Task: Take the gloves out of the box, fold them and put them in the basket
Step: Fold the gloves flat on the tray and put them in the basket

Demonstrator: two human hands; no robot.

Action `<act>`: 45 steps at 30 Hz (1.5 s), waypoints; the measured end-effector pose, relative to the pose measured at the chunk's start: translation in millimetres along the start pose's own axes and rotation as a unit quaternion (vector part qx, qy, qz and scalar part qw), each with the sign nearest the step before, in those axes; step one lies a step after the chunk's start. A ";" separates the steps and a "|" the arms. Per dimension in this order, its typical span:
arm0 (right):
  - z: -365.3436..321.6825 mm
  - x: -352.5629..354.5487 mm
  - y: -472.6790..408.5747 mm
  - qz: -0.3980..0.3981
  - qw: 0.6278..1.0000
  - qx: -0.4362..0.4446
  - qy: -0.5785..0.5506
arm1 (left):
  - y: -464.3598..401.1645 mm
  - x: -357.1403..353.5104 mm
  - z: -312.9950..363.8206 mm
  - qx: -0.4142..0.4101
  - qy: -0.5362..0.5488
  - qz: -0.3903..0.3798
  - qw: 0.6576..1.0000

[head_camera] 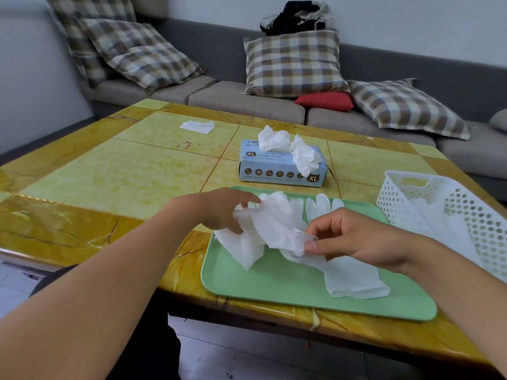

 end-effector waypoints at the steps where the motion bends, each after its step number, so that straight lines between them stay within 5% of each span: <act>1: -5.3 5.3 9.2 0.009 1.000 0.011 -0.012 | -3.5 -0.9 1.2 0.007 -0.011 -0.006 1.000; 5: -22.0 31.6 39.5 0.106 0.979 0.059 -0.161 | -4.7 -0.4 0.0 0.016 -0.041 0.019 0.999; 9: -19.8 59.1 52.2 0.272 0.898 0.121 -0.323 | -7.7 0.5 1.4 0.063 -0.058 0.090 0.992; 13: -5.8 70.5 45.9 0.357 0.830 0.116 -0.413 | 0.4 0.9 4.6 0.108 -0.057 0.066 0.990; 17: -11.2 75.5 49.1 0.354 0.838 0.134 -0.393 | 12.8 5.4 11.4 0.142 -0.027 0.020 0.989; 19: -15.4 77.3 51.0 0.348 0.845 0.142 -0.380 | 15.5 10.5 14.6 0.128 -0.019 0.057 0.990; 22: -20.0 77.6 53.3 0.351 0.844 0.138 -0.381 | 13.7 4.2 39.8 -0.027 0.038 0.127 0.991; 25: -21.6 76.0 53.9 0.352 0.840 0.138 -0.389 | -3.0 -24.5 66.0 -0.128 -0.088 0.074 0.985; 30: -17.9 77.1 56.4 0.358 0.820 0.149 -0.421 | -18.5 -38.2 65.9 0.000 -0.144 0.122 0.982; 34: -16.9 75.6 52.4 0.357 0.815 0.141 -0.435 | -11.6 -32.6 66.4 0.027 -0.142 0.147 0.979; 37: -18.6 68.6 48.1 0.341 0.830 0.122 -0.424 | 17.3 -14.4 103.1 -0.073 0.031 0.160 0.984; 40: -23.6 53.0 45.9 0.302 0.856 0.117 -0.402 | 31.7 -0.4 148.3 -0.170 0.210 0.151 0.951; 45: -34.0 57.1 56.5 0.292 0.885 0.147 -0.333 | 26.4 2.3 160.9 -0.158 0.435 0.133 0.876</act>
Point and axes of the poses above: each hand's wrist, its own y-axis away from the middle knuckle, its own x-axis out of the back of the hand, z = x × y, the point moved 1 cm from there along -y, towards the middle knuckle, and after that the axes turned 12 degrees about x, right-handed, at the moved point
